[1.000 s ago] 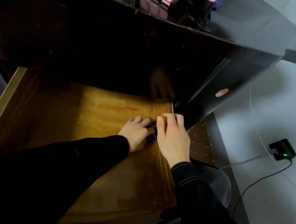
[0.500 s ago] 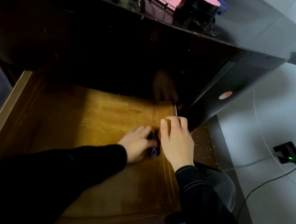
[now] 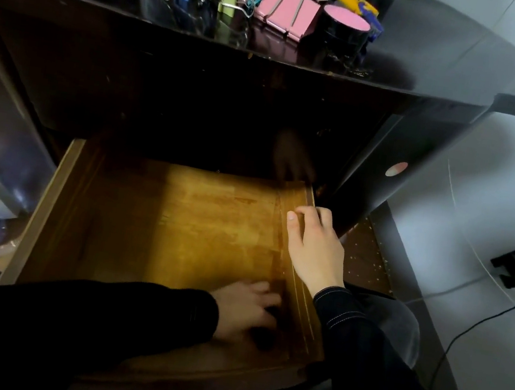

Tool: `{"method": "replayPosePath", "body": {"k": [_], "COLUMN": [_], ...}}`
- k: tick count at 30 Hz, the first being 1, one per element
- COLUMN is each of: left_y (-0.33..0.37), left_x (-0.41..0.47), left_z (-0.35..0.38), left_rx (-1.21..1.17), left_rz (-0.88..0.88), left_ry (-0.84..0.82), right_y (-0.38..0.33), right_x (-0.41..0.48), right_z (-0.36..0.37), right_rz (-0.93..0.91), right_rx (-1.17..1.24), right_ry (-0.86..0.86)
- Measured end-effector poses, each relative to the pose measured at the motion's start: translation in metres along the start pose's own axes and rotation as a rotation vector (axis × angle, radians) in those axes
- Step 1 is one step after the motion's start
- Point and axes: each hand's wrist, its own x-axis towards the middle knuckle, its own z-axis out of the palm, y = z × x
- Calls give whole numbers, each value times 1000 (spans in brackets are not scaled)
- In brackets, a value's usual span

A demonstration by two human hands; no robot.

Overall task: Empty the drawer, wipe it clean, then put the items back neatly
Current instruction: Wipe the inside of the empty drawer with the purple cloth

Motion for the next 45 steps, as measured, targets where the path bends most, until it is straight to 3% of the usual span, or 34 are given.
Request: {"method": "replayPosePath", "body": {"k": [2, 4, 6, 8, 10, 13, 17, 21, 25, 29, 32, 35, 39, 42, 45], "left_y": [5, 0, -12, -22, -27, -25, -19, -17, -21, -23, -24, -22, -24, -24, -26], "left_x": [-9, -17, -29, -43, -58, -81, -104, -126, -147, -159, -169, -176, -180, -185, -198], "left_z": [-16, -40, -66, -90, -111, -135, -147, -142, -127, -111, -96, -93, -90, -88, -92], "left_rx": [-218, -576, -999, -1410, -1695, -1957, -2052, -2008, -2030, -2071, -2156, -2258, -2298, -2312, -2175], "left_rz": [-35, -183, -372, -508, -533, -449, -404, -501, -602, -780, -967, -993, -897, -814, -892], "left_ry": [-94, -32, 155, 379, 522, 629, 622, 646, 660, 658, 674, 727, 633, 506, 489], "right_y": [3, 7, 11, 10, 1, -27, -73, -110, -128, -140, -145, -149, -153, -152, -147], "right_x": [-1, -5, -13, -23, -34, -44, -47, -39, -32, -36, -38, -45, -56, -50, -37], "right_z": [-5, -15, -31, -49, -64, -72, -63, -48, -20, -1, 10, 21, 40, 44, 42], "right_rz": [2, 18, 11, -20, -29, 35, 42, -112, -96, -134, -198, -364, -407, -385, -319], "right_rx": [34, 104, 171, 264, 483, 859, 1121, 1103, 1076, 957, 724, 467, 475, 637, 841], "right_ry": [-87, -214, -208, -97, -50, -155, -355, -414, -433, -435, -271, -176, -484, -571, -619]}}
